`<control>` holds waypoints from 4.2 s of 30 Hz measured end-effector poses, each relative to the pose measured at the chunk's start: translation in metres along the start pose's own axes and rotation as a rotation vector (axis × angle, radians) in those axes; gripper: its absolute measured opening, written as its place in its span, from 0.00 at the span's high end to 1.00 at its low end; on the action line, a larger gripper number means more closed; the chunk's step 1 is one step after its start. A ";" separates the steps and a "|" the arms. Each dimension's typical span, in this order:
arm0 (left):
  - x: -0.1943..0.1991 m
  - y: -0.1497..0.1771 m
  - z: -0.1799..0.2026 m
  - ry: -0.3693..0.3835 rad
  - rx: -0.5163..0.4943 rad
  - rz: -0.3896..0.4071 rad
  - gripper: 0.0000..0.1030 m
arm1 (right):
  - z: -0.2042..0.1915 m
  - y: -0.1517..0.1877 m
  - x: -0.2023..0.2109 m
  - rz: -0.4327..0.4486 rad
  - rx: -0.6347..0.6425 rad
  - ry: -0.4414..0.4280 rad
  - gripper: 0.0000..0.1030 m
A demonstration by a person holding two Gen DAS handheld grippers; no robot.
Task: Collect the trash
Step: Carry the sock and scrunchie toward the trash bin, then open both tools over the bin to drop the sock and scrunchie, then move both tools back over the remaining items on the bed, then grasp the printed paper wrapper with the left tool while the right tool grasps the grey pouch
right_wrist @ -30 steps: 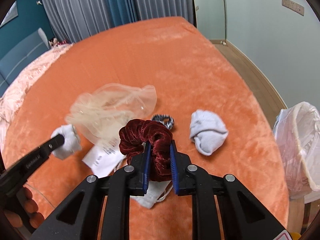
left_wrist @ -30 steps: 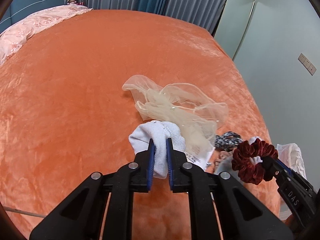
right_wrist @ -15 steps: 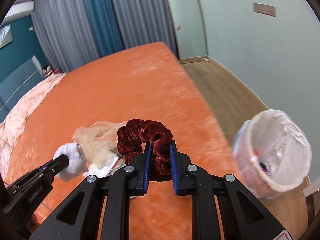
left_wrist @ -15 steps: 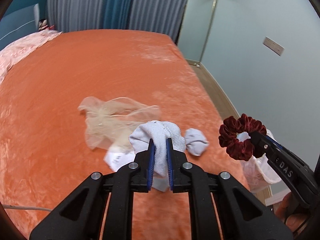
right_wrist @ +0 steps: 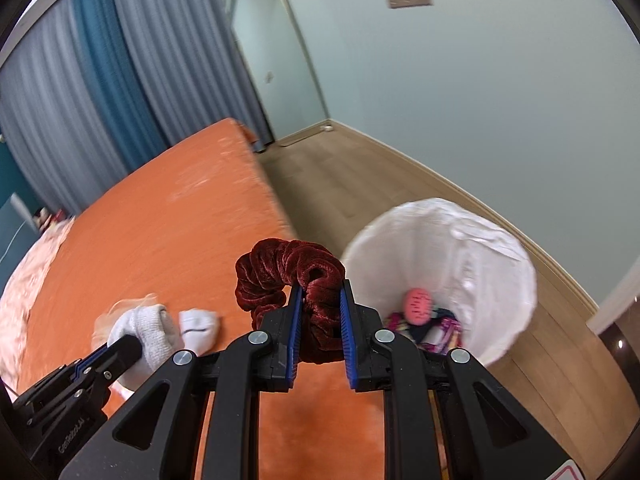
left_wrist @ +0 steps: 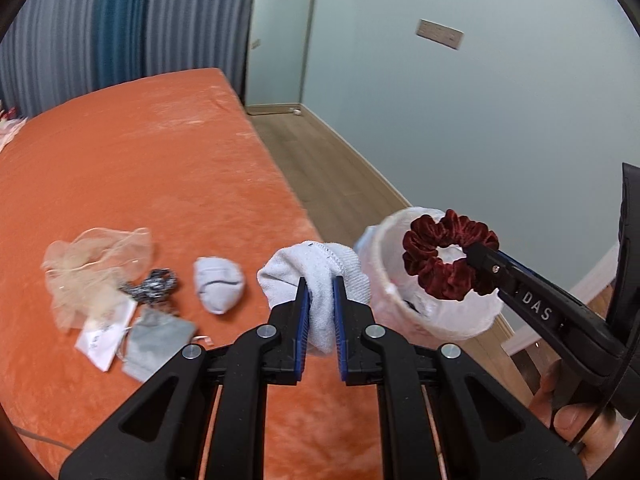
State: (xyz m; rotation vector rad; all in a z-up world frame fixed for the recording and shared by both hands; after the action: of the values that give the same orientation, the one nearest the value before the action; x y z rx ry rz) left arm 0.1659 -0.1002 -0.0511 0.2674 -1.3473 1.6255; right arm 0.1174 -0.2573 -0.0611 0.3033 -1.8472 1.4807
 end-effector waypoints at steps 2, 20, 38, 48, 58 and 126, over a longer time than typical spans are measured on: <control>-0.009 0.003 0.017 0.026 -0.020 -0.015 0.89 | 0.011 0.001 0.002 0.000 -0.020 0.014 0.84; -0.103 0.025 0.122 0.190 -0.162 -0.169 0.87 | 0.114 0.033 -0.019 -0.060 -0.233 0.114 0.83; -0.099 0.008 0.072 0.091 -0.073 -0.106 0.51 | 0.085 0.037 -0.038 -0.107 -0.157 0.105 0.74; -0.054 -0.006 0.003 -0.025 0.021 -0.021 0.51 | 0.019 0.026 -0.031 -0.105 -0.017 0.045 0.65; -0.010 -0.010 -0.082 -0.154 0.129 0.051 0.51 | -0.073 0.026 -0.027 -0.119 0.146 -0.039 0.60; 0.015 0.032 -0.238 -0.266 0.394 -0.023 1.00 | -0.230 0.068 -0.051 -0.192 0.433 -0.266 0.94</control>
State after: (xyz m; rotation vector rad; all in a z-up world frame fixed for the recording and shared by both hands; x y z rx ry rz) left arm 0.2263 0.1121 -0.1478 0.7530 -1.1983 1.8777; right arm 0.2034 -0.0388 -0.1310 0.8976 -1.6197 1.7581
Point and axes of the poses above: each gripper's, at about its wrist camera, not at the fingertips, and x roughly against the way its jaws point, z to its right, y to its underside, the point moved 8 cm from there along -x, roughly the way its jaws point, and after that the axes turned 13 degrees about x, right-handed, at the moved point
